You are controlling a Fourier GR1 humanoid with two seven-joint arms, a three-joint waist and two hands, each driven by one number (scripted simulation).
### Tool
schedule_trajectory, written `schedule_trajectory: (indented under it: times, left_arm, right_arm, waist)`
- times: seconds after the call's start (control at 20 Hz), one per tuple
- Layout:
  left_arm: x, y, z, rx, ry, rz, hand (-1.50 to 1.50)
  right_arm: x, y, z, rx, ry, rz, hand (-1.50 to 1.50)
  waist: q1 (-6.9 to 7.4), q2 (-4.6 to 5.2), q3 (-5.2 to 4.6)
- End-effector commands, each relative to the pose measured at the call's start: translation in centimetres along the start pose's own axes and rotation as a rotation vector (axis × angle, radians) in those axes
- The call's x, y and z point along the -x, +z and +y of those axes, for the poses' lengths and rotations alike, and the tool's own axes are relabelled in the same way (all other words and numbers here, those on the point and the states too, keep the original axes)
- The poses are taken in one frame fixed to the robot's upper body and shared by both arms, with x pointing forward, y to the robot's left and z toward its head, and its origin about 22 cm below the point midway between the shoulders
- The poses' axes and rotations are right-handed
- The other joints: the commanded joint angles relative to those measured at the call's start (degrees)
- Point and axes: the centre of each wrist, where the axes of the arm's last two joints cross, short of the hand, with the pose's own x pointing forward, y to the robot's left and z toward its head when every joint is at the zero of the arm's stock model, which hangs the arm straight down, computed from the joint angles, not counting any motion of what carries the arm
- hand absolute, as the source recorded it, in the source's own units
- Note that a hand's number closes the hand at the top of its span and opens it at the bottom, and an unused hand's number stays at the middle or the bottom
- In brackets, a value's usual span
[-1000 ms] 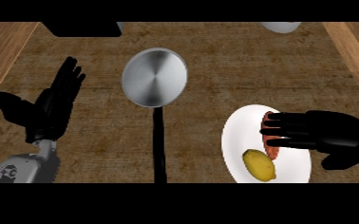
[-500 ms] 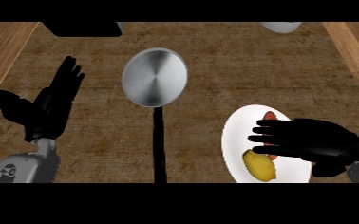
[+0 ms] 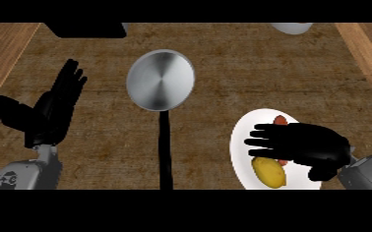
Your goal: Pick the lemon from the plate and place it in the pan
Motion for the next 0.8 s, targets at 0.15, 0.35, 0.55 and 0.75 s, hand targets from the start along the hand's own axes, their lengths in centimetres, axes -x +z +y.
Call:
schedule_trajectory:
  times: [0.15,0.35,0.55,0.75]
  left_arm:
    - [0.3,-0.7,0.0,-0.014,-0.008,0.0,0.0]
    - [1.8,0.3,0.7,-0.002,-0.001,-0.006,0.0]
    - [0.2,-1.4,0.6,0.0,0.008,-0.001,0.0]
    - [-1.3,0.4,0.7,0.003,-0.002,-0.008,0.0]
  right_arm:
    - [0.9,-0.4,1.4,-0.041,-0.034,-0.023,-1.5]
    - [0.6,-3.3,1.0,-0.028,-0.043,-0.037,-1.5]
    - [1.5,-3.1,3.4,-0.033,-0.072,-0.052,-1.5]
    - [-0.5,-3.8,6.2,-0.063,-0.077,-0.049,-1.5]
  waist:
    - [-0.09,0.02,0.0]
    - [0.06,0.02,-0.01]
    - [-0.05,0.1,0.0]
    - [-0.06,-0.04,0.01]
